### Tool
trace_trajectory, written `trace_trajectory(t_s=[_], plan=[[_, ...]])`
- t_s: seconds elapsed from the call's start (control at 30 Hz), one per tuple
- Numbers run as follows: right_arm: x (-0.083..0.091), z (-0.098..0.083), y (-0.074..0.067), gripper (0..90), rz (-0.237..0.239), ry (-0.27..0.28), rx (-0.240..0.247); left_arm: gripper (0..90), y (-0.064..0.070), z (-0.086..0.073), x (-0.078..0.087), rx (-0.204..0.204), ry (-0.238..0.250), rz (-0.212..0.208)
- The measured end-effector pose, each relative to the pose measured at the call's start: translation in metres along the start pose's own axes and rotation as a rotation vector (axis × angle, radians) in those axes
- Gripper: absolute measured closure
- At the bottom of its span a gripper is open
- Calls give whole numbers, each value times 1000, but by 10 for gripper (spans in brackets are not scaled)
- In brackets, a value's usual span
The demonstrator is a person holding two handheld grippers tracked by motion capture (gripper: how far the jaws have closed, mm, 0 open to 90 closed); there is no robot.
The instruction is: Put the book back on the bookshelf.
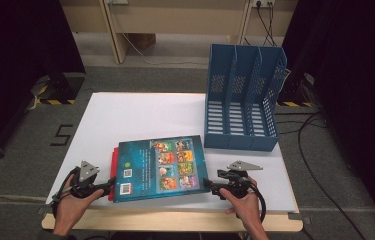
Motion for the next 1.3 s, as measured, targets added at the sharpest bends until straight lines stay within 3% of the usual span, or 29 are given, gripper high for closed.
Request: trace_trajectory(t_s=[0.1, 0.3, 0.53, 0.8, 0.93, 1.0, 1.03, 1.1, 1.2, 1.3], plan=[[-4, -1, -7, 271, 42, -11, -35, 282, 1, 0, 0, -5, 0, 1], [-11, -2, -18, 281, 83, -29, -29, 337, 4, 0, 1, -13, -1, 6], [-18, -4, -28, 294, 147, -61, -84, 407, 9, 0, 3, -24, 3, 10], [-23, -5, -34, 291, 193, -86, -131, 463, 12, -2, 3, 7, 3, -15], [-19, 1, -35, 340, 181, -46, -158, 505, 12, -5, 1, 10, -8, -22], [-12, 12, -36, 391, 195, 3, -166, 503, 12, -7, -1, 15, -20, -24], [-6, 19, -39, 404, 219, 31, -196, 502, 12, -7, 0, 32, -10, -32], [-5, 22, -40, 424, 219, 44, -188, 502, 12, -7, 0, 33, -10, -34], [-2, 31, -42, 476, 230, 91, -227, 504, 15, -6, -1, 31, -7, -32], [3, 40, -43, 520, 221, 139, -217, 504, 18, -5, -1, 16, -9, -29]])
Point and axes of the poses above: each handheld gripper's, and its own axes: x roughly backward along the jaws, z roughly out of its top, y roughly to its right, the point moved 10 cm from there along -x, roughly forward along the jaws, and after that the axes turned 9 degrees about -z, right-handed, at the moved point
